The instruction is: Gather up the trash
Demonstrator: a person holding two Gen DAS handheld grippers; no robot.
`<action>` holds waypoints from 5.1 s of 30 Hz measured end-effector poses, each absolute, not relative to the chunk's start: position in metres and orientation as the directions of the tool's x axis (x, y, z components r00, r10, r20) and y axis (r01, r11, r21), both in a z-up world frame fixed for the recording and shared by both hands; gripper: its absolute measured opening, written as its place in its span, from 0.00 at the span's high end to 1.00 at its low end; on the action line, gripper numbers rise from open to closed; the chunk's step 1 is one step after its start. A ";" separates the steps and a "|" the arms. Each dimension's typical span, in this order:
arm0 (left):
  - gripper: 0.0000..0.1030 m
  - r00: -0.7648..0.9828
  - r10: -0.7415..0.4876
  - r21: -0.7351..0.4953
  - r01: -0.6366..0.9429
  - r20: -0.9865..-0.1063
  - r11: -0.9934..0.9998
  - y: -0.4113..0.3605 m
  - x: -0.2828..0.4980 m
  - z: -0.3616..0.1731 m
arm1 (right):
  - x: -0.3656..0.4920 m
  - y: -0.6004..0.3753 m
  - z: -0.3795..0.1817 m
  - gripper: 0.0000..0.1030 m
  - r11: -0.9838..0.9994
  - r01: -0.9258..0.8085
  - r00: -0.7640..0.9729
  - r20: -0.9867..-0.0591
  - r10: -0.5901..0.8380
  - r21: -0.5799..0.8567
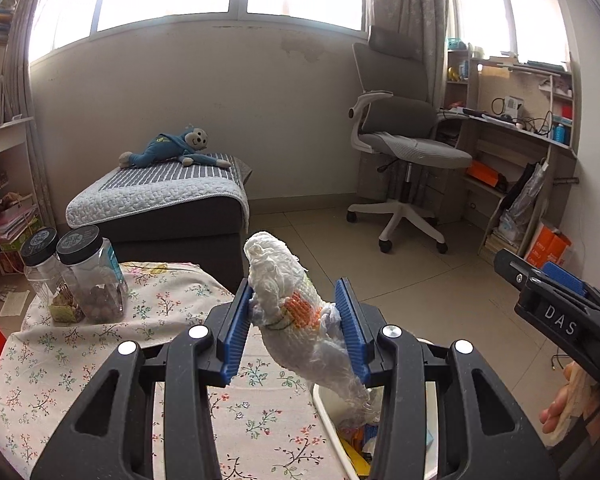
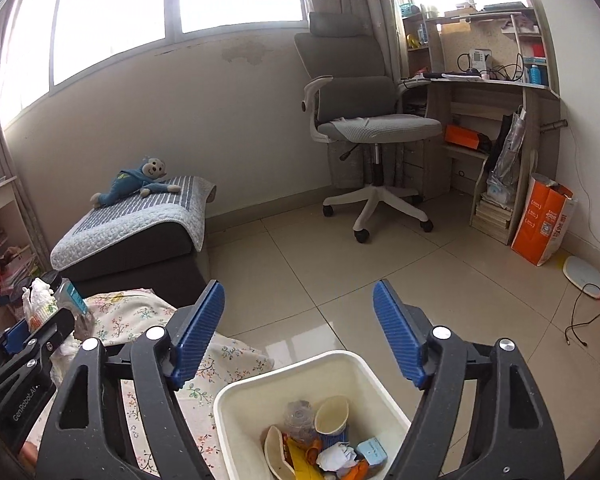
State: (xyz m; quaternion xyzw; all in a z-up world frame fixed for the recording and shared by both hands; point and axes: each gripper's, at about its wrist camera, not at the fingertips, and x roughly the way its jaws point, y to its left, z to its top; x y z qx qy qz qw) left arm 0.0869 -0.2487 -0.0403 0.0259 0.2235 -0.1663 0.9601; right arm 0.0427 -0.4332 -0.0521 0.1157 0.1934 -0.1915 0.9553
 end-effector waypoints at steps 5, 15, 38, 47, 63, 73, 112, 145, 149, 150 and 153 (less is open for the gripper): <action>0.58 0.820 -0.356 -0.034 0.383 -0.448 0.923 -0.280 0.087 -0.039 | 0.023 -0.463 -0.052 0.09 0.835 0.528 0.806 -0.400 -0.435 0.155; 0.58 0.774 -0.421 -0.046 0.456 -0.473 0.889 -0.334 0.084 -0.045 | -0.015 -0.503 -0.055 0.07 0.740 0.656 0.729 -0.375 -0.573 0.146; 0.06 0.900 -0.307 -0.013 0.319 -0.309 0.948 -0.267 0.057 0.008 | -0.013 -0.430 -0.022 0.07 0.833 0.534 0.823 -0.315 -0.472 0.146; 0.06 0.948 -0.154 -0.003 0.159 -0.279 0.987 -0.183 0.054 0.023 | 0.010 -0.355 -0.009 0.07 0.907 0.402 0.894 -0.269 -0.359 0.127; 0.06 0.946 0.034 -0.055 -0.055 -0.322 0.997 -0.058 0.056 0.012 | 0.037 -0.255 -0.003 0.07 0.974 0.193 0.955 -0.252 -0.159 0.117; 0.06 0.946 0.089 -0.065 -0.114 -0.311 0.991 -0.028 0.053 0.015 | 0.048 -0.225 -0.003 0.07 0.986 0.133 0.960 -0.262 -0.102 0.101; 0.07 0.945 0.080 -0.086 -0.113 -0.318 0.990 -0.032 0.053 0.018 | 0.048 -0.232 0.000 0.07 0.984 0.156 0.961 -0.242 -0.131 0.088; 0.07 0.948 0.071 -0.053 -0.092 -0.310 0.994 -0.040 0.054 0.016 | 0.046 -0.239 -0.003 0.07 0.982 0.164 0.958 -0.250 -0.138 0.088; 0.09 0.950 0.062 -0.043 -0.078 -0.306 0.996 -0.043 0.054 0.014 | 0.046 -0.240 -0.004 0.07 0.982 0.164 0.958 -0.253 -0.138 0.088; 0.10 0.950 0.060 -0.045 -0.077 -0.306 0.996 -0.042 0.054 0.014 | 0.046 -0.240 -0.004 0.07 0.982 0.164 0.958 -0.252 -0.137 0.088; 0.11 0.950 0.054 -0.050 -0.073 -0.308 0.996 -0.041 0.055 0.013 | 0.046 -0.240 -0.004 0.07 0.983 0.164 0.958 -0.253 -0.137 0.088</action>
